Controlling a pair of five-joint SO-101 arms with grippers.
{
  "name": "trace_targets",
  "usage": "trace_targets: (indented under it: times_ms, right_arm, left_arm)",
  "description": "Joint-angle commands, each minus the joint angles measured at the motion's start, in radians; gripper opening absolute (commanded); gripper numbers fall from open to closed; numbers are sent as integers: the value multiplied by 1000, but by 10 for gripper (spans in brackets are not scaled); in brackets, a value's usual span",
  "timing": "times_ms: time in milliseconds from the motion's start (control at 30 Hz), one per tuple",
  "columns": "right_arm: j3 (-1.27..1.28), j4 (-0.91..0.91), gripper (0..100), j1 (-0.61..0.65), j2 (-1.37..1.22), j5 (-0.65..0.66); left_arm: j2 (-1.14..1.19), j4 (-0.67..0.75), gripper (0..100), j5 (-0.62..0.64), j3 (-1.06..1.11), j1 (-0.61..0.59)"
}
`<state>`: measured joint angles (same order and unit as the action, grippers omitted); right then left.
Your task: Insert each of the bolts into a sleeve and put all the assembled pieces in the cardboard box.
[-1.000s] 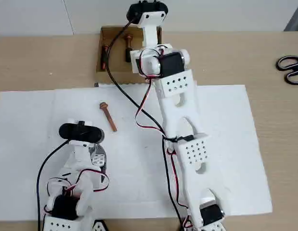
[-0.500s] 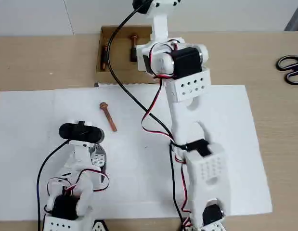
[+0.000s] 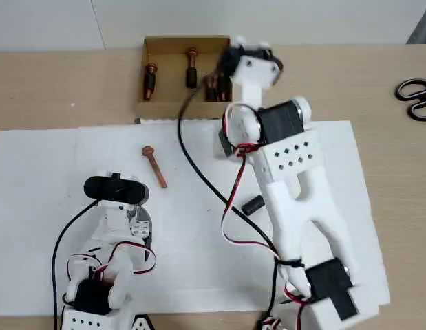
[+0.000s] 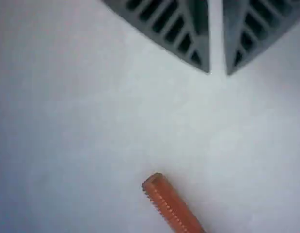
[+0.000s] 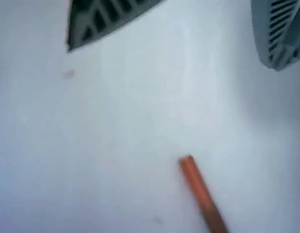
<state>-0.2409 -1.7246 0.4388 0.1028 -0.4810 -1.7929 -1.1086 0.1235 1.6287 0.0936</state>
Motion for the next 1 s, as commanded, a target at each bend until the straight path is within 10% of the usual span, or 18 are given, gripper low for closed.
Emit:
trace_targets:
  times_ms: [0,267,967]
  right_arm:
    - [109,1,198,4,77,-133]
    - [245,4,199,5,88,-387]
    - [252,50,201,1,-111,-391]
  left_arm:
    - [-3,-6,6,2,-27,-2]
    - [-8,-15,6,2,-25,-2]
    - [-8,-20,6,-5,-25,5]
